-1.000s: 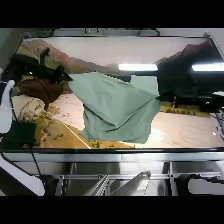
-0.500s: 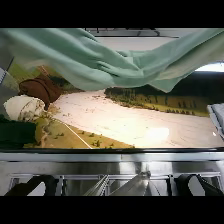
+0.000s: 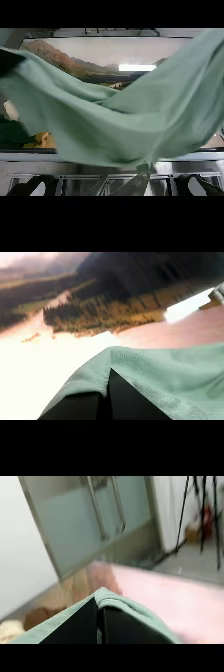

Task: Fold the shirts.

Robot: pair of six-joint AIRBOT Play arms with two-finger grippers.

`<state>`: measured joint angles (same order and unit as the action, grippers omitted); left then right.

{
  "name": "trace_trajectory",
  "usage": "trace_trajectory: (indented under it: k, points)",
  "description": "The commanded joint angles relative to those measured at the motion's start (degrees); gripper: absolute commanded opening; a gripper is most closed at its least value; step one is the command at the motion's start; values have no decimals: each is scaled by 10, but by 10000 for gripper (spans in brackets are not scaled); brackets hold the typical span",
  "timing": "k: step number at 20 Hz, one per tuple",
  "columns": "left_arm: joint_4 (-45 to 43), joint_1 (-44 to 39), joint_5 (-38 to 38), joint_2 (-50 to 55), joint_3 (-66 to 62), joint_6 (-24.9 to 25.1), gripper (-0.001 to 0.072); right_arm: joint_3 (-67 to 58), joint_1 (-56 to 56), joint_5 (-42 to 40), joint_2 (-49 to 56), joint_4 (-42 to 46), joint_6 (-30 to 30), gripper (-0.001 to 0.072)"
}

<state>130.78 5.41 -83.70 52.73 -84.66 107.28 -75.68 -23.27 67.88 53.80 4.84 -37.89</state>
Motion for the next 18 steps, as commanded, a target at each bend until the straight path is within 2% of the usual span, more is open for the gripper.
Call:
trace_trajectory:
  k: [1, 2, 3, 4, 6, 7, 8, 10, 13, 16, 17, 18]
  points:
    - [-3, 0, 68, 123, 121, 30, 26, -2, 125, -90, 203, 97, 15, 16]
    - [-3, 0, 100, 165, 145, 31, 27, -3, 143, -122, 264, 94, 27, 16]
    - [-3, 0, 128, 207, 165, 37, 103, -10, 157, -151, 329, 94, 27, 17]
    - [-3, 0, 157, 252, 183, 45, 317, -18, 163, -162, 383, 92, 26, 18]
    - [-2, 9, 199, 333, 191, 59, 561, -36, 160, -162, 466, 93, 4, 51]
    - [-2, 21, 213, 367, 181, 59, 696, -44, 151, -162, 490, 93, -14, 232]
    - [-2, 35, 212, 391, 162, 59, 708, -47, 137, -158, 495, 93, -28, 342]
    - [-2, 70, 181, 423, 110, 58, 708, -47, 102, -120, 482, 96, -48, 343]
    - [-3, 122, 94, 427, 61, 51, 707, -47, 29, 22, 447, 174, -124, 341]
    - [-4, 153, 42, 405, 106, 51, 702, -22, -26, 146, 436, 258, -179, 338]
    - [-4, 159, 42, 394, 137, 52, 702, 0, -36, 165, 436, 261, -179, 332]
    - [-8, 164, 43, 383, 168, 52, 702, 23, -42, 170, 436, 261, -178, 197]
